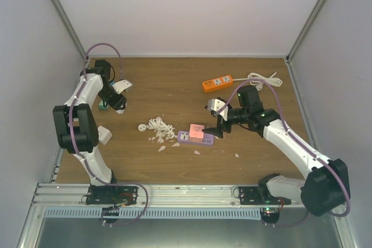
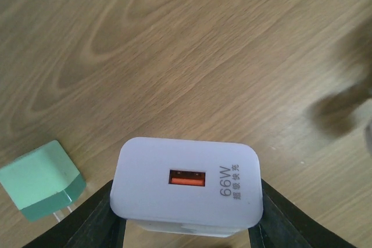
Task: Pull the plug off the socket
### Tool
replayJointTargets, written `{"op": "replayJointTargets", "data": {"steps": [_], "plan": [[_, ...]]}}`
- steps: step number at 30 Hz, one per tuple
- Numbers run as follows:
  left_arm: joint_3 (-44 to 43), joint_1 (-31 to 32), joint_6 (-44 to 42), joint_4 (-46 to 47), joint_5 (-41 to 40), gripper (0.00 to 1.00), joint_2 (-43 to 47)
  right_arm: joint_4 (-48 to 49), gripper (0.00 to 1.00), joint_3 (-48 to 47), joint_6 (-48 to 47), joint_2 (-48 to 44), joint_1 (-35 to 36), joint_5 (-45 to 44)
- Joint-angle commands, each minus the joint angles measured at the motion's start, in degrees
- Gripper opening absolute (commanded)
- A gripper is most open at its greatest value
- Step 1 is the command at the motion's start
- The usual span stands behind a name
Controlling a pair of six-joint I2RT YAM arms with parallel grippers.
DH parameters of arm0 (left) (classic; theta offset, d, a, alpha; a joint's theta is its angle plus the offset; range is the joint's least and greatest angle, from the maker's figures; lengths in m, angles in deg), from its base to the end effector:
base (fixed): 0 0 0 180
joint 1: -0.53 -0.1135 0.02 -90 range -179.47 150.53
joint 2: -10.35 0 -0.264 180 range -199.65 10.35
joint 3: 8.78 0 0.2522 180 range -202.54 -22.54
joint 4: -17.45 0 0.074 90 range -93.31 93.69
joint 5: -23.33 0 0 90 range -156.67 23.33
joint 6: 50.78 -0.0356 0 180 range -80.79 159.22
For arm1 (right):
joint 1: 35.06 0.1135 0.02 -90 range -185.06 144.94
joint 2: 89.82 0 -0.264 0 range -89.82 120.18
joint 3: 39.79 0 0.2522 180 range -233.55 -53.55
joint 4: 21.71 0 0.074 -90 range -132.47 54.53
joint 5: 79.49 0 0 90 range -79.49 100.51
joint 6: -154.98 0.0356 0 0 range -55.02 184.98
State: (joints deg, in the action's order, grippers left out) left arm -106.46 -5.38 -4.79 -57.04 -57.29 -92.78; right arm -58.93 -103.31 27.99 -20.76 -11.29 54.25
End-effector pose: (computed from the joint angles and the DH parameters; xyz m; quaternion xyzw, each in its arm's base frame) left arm 0.3488 0.0303 0.2392 0.3308 0.9361 -0.0370 0.1136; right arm 0.2188 0.1232 0.2680 -0.5588 0.6581 0.2962 0.4086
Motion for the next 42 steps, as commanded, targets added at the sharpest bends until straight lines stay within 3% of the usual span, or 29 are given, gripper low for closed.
{"op": "replayJointTargets", "data": {"steps": [1,20,23,34,42], "plan": [[-4.33,-0.50,2.64,-3.59,-5.60,0.30,-4.26,-0.70,1.00,1.09,-0.22,0.11,-0.45,0.38],[-6.63,-0.43,5.69,-0.81,-10.76,0.39,-14.02,-0.99,0.99,1.66,-1.29,1.06,-0.43,0.65],[-6.61,-0.42,5.78,-0.41,-10.00,0.46,-14.07,1.00,1.00,2.20,0.24,0.53,-0.36,-1.27],[-3.45,-0.46,4.09,2.71,-5.37,0.96,-8.02,5.49,1.00,3.16,3.59,1.05,-0.43,-8.98],[-2.18,-0.33,2.79,7.20,1.11,0.99,1.59,11.85,0.99,6.25,5.59,-3.68,-0.48,-11.81]]}}
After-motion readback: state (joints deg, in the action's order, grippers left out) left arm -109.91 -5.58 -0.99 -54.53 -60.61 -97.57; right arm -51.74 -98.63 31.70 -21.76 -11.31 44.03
